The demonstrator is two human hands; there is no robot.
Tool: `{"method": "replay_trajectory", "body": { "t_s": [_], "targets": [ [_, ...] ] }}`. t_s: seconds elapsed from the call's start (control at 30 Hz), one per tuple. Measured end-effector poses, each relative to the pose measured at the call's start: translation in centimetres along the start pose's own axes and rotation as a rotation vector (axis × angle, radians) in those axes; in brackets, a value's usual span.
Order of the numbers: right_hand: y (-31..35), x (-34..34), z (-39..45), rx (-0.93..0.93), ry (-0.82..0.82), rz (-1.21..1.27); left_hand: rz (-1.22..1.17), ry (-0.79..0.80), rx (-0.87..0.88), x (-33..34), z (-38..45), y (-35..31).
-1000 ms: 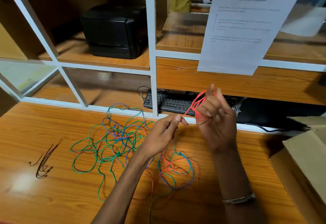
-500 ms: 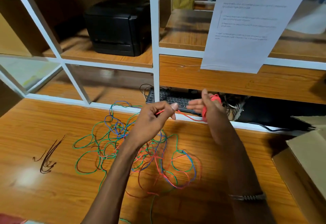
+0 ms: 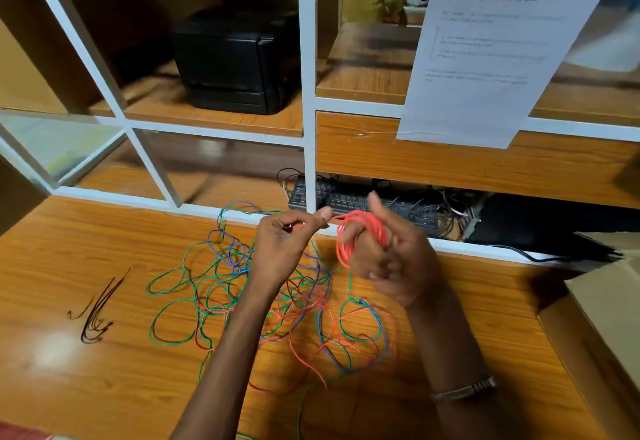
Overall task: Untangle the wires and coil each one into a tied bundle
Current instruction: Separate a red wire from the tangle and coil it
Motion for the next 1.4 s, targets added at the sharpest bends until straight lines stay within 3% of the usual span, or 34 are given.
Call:
{"method": "replay_trajectory", "body": {
  "t_s": [0.17, 0.3, 0.4, 0.5, 0.57, 0.67, 0.83, 1.0, 1.17, 1.3, 1.4],
  "targets": [
    [5.9, -3.5, -1.9, -0.421, -0.223, 0.277, 0.061, 0.108, -0.005, 1.2, -0.4, 0.1],
    [8.0, -7.1, -4.3, -0.566, -0.537, 0.089, 0.049, 0.262, -0.009, 3.1, -1.2, -0.1],
    [8.3, -8.1, -4.7, -0.499, -0.715, -0.332, 0.019, 0.381, -0.022, 5.1, -1.7, 0.2],
    [6.3, -9.6, -4.2, -0.239, -0.862, -0.684, -0.021, 0.379, -0.019, 5.8, -1.7, -0.2],
    [3.2, -10.1, -3.3, 0.078, -0.801, -0.756, -0.009, 0.332, 0.032, 5.5, -1.2, -0.9],
    [-2.6, -8.2, -2.4, 0.472, -0.497, -0.681, 0.005, 0.287, 0.065, 5.2, -0.6, -1.5],
    [-4.7, -4.7, -1.2, 0.494, -0.193, -0.487, -0.069, 0.262, 0.030, 4.0, -0.4, -0.7],
    [-2.7, -2.4, -1.3, 0.346, -0.024, -0.131, -0.078, 0.224, 0.044, 2.7, -0.3, -0.1],
    [0.4, -4.2, -1.5, 0.111, -0.159, 0.098, -0.063, 0.156, 0.027, 1.8, -0.1, 1.1],
    [4.6, -5.8, -2.8, -0.247, -0.397, 0.139, -0.020, 0.186, -0.003, 3.2, -0.7, 2.0],
    [7.0, -6.5, -3.9, -0.484, -0.487, 0.229, 0.006, 0.244, -0.026, 4.9, -1.2, 2.8]
  ]
}}
Point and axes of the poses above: each hand's wrist, its own z-axis towards the middle knuckle, its own x-axis out of the palm, y = z × x, the point moved 10 cm from there along z, towards the middle knuckle, and after that the axes turned 4 degrees about y, right-handed, at the moved point
